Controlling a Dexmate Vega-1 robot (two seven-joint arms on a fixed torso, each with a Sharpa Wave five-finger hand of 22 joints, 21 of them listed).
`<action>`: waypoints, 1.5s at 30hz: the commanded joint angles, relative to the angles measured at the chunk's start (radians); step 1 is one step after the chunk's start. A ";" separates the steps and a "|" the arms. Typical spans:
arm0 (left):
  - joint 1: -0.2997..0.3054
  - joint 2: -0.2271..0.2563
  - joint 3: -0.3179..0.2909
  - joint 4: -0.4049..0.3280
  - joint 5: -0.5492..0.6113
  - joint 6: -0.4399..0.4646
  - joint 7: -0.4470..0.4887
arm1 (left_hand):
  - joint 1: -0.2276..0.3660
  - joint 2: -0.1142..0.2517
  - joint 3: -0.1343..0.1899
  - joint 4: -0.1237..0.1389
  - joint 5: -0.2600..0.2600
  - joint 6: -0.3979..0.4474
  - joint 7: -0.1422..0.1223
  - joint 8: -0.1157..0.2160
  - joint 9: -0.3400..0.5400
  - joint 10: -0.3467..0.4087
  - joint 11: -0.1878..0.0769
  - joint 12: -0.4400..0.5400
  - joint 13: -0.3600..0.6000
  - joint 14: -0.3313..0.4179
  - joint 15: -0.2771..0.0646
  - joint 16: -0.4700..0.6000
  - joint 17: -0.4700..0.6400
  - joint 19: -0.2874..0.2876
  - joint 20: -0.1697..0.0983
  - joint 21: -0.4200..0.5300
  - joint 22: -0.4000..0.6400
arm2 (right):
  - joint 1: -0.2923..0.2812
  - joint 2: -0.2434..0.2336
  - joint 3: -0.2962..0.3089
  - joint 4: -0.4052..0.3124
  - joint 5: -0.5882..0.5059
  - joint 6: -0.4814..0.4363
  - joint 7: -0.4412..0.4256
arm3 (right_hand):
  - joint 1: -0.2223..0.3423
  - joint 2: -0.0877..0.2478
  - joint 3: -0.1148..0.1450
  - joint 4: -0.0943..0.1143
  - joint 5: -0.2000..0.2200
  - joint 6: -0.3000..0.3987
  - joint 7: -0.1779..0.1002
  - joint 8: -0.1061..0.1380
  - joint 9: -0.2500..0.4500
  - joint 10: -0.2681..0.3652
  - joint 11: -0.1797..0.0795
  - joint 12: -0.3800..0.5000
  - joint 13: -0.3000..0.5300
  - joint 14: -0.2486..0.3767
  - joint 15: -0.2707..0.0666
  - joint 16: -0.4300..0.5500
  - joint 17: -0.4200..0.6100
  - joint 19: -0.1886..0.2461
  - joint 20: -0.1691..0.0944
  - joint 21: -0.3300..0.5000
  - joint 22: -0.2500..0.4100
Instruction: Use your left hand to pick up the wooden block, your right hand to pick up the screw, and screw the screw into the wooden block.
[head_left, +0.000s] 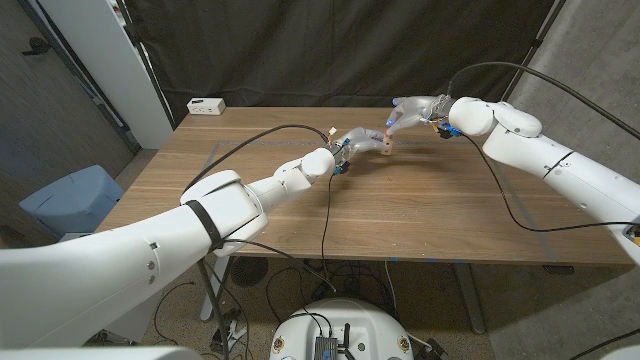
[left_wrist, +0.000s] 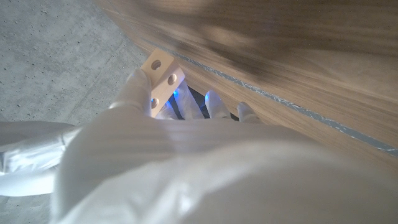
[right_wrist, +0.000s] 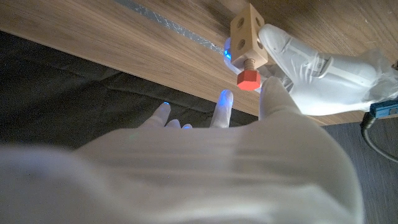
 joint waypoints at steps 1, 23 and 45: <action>-0.003 -0.004 0.003 0.004 -0.005 0.012 -0.002 | 0.011 0.002 0.007 0.000 0.008 0.010 0.001 0.007 0.002 0.003 0.002 0.007 0.005 0.005 -0.050 0.001 0.000 0.000 0.000 0.003 0.003 | 0.011 0.007 -0.016 0.016 -0.033 -0.012 0.017 | 0.021 -0.003 0.014 0.000 0.006 0.016 -0.001 0.009 0.005 0.004 0.003 0.003 0.003 -0.004 0.001 0.009 0.001 0.004 -0.004 0.003 0.001; 0.004 0.006 0.000 -0.004 0.004 -0.014 0.002 | 0.011 0.003 0.007 0.000 0.008 0.009 0.001 0.007 0.002 0.001 0.002 0.007 0.005 0.005 -0.049 0.001 0.000 0.000 0.002 0.003 0.003 | 0.004 0.014 -0.016 0.023 -0.044 -0.011 0.008 | 0.048 -0.009 0.029 0.005 0.000 0.064 -0.009 0.037 0.016 0.017 -0.004 0.008 0.004 -0.002 -0.008 0.012 0.004 0.011 -0.012 0.005 0.001; 0.010 0.008 -0.006 -0.007 0.008 -0.018 -0.003 | 0.010 0.002 0.006 0.001 0.008 0.010 0.001 0.007 0.002 0.001 0.003 0.007 0.005 0.006 -0.048 0.001 0.000 0.000 0.003 0.003 0.003 | -0.004 0.012 -0.015 0.001 -0.054 -0.021 0.004 | 0.056 -0.016 0.038 0.014 -0.007 0.144 -0.016 0.084 0.032 0.048 -0.002 0.016 0.004 0.015 -0.005 0.019 0.007 0.026 -0.015 0.008 0.001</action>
